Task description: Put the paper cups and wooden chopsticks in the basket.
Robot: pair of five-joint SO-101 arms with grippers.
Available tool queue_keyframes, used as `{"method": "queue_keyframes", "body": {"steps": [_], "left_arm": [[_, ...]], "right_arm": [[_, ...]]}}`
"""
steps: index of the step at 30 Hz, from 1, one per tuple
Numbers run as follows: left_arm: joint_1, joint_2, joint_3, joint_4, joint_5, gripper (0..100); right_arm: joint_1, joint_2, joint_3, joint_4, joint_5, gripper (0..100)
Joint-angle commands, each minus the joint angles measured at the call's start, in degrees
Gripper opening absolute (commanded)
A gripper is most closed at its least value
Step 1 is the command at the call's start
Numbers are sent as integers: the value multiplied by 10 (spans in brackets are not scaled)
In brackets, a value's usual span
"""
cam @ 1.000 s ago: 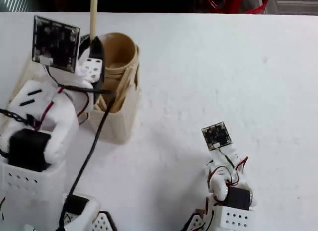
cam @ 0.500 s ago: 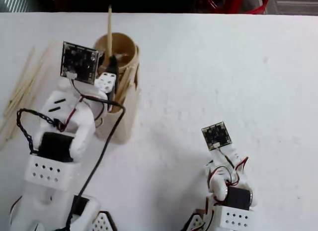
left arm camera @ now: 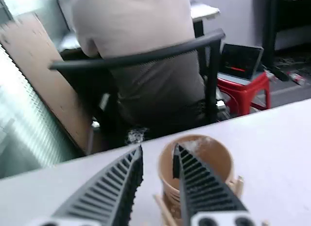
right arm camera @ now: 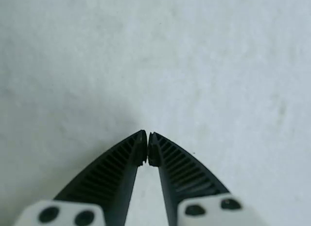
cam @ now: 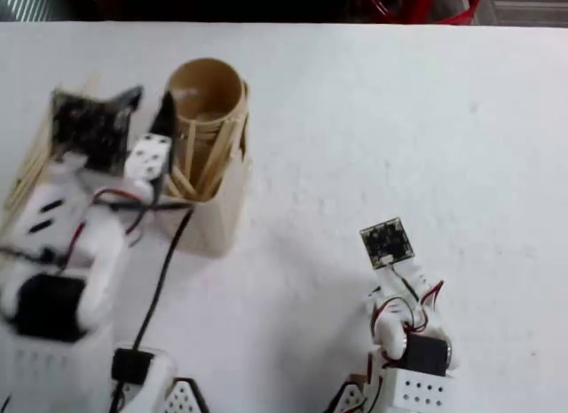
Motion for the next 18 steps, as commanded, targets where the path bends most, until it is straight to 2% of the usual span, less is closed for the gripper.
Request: {"method": "queue_keyframes", "body": {"steps": [1,4,8,12,15,18], "left_arm": [[-97,-33,-105,59,-37,116],[-229,-3,-136,79,-49,120],[-342,100,-135,79,-146,120],[-414,253,-142,78,-235,121],[-432,363,-158,83,-290,139],[-444,456,-192,76,-302,203]], "right_arm": [[2,-4,5,-9,2,19],[2,-4,5,-9,2,19],[2,-4,5,-9,2,19],[2,-4,5,-9,2,19],[2,-4,5,-9,2,19],[2,-4,5,-9,2,19]]}}
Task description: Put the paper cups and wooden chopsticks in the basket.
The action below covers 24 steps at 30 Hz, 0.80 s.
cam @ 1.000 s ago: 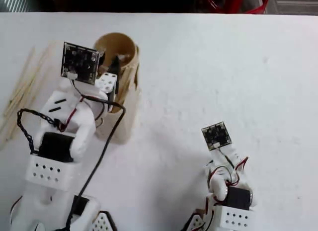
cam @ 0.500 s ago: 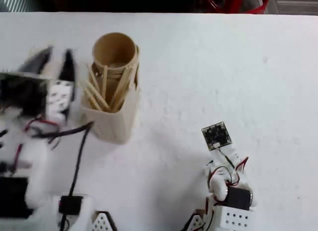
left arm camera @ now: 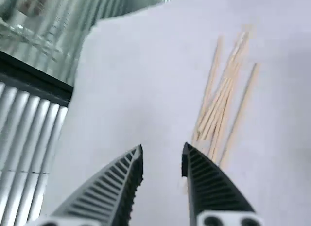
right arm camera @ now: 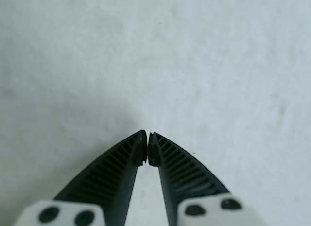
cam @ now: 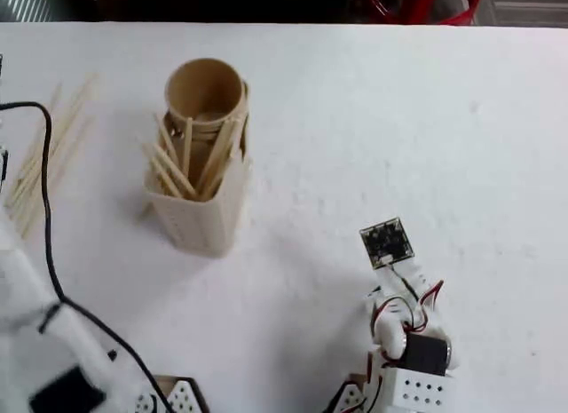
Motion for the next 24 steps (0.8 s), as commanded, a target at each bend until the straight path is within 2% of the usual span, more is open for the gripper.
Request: {"method": "queue_keyframes", "body": {"steps": [1,4,8,10,15,19,24], "left_arm": [[-17,110,-77,-13,1,207],[-22,194,-133,-76,97,190],[-19,300,-166,-209,257,186],[-4,353,-168,-270,302,185],[38,482,-168,-377,341,184],[46,553,-169,-455,388,184],[42,597,-215,-465,411,184]], "right_arm": [[2,-4,5,-9,2,19],[2,-4,5,-9,2,19],[2,-4,5,-9,2,19],[2,-4,5,-9,2,19],[2,-4,5,-9,2,19],[2,-4,5,-9,2,19],[2,-4,5,-9,2,19]]}}
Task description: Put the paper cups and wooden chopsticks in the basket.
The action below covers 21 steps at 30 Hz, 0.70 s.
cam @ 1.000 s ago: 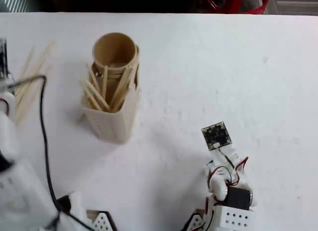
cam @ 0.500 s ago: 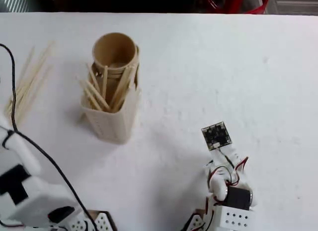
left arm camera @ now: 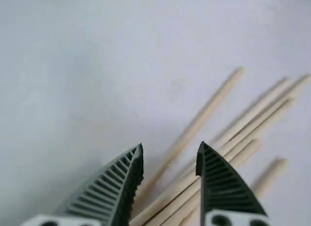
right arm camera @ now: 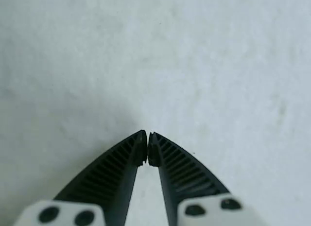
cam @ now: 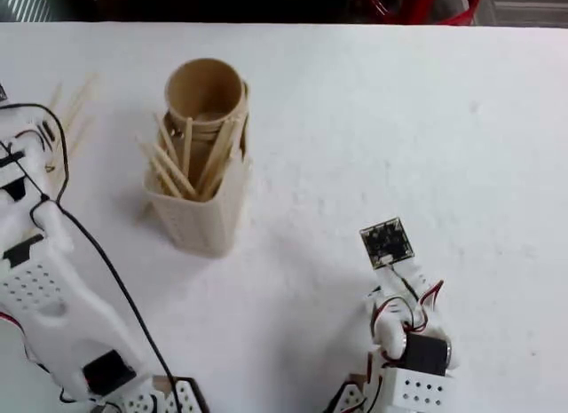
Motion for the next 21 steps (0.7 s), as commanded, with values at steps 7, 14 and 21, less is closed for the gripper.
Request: {"method": "queue_keyframes", "body": {"steps": [7,14,21], "left_arm": [[-9,96,-138,-11,9,131],[-19,212,-283,112,9,131],[-12,255,-375,262,-46,131]], "right_arm": [[2,-4,5,-9,2,19],[2,-4,5,-9,2,19],[2,-4,5,-9,2,19]]}}
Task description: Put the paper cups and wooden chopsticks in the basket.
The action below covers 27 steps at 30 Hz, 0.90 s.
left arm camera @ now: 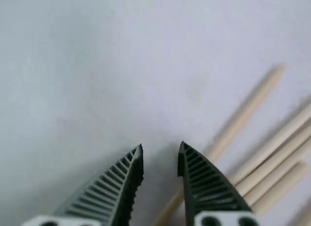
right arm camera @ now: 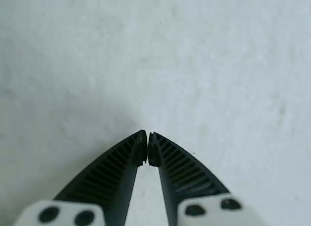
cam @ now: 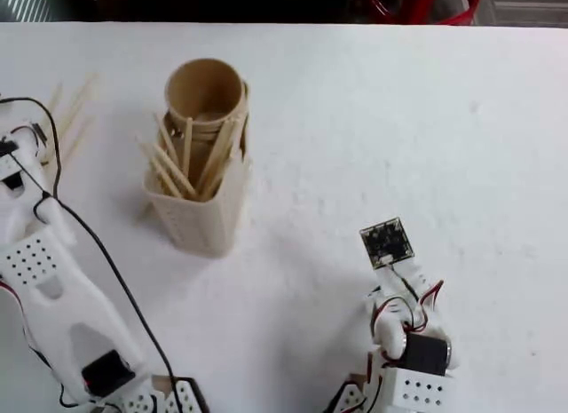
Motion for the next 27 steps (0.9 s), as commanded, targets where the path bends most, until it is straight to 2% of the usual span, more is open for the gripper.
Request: {"method": "queue_keyframes", "body": {"steps": [1,5,12,17,27], "left_arm": [[13,7,-26,89,-64,131],[43,7,-54,193,-142,131],[66,7,-121,377,-215,129],[94,12,-119,495,-297,128],[94,7,-143,625,-332,101]], "right_arm": [[2,-4,5,-9,2,19],[2,-4,5,-9,2,19],[2,-4,5,-9,2,19],[2,-4,5,-9,2,19],[2,-4,5,-9,2,19]]}}
